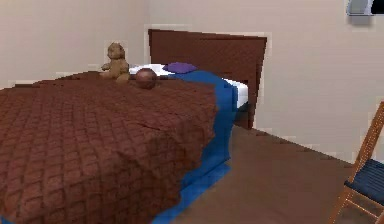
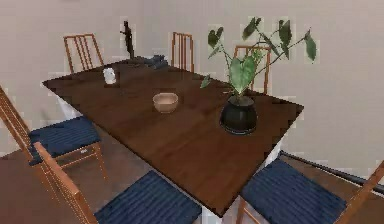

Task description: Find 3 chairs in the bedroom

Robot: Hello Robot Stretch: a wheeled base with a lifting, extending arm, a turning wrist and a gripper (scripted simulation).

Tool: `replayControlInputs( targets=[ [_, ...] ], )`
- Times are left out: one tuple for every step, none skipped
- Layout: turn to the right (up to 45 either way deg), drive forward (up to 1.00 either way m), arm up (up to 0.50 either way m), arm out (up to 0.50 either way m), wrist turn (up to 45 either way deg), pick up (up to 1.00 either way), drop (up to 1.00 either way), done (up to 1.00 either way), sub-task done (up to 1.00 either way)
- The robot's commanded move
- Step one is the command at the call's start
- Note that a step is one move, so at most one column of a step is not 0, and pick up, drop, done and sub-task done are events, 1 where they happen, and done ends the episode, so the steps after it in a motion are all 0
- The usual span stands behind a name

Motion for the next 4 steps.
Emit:
replayControlInputs(
  targets=[
    [0.0, 0.55, 0.0, 0.0, 0.0, 0.0, 0.0, 0.0, 0.0],
    [45.0, 0.0, 0.0, 0.0, 0.0, 0.0, 0.0, 0.0, 0.0],
    [21.0, 0.0, 0.0, 0.0, 0.0, 0.0, 0.0, 0.0, 0.0],
    [0.0, 0.15, 0.0, 0.0, 0.0, 0.0, 0.0, 0.0, 0.0]
  ],
)
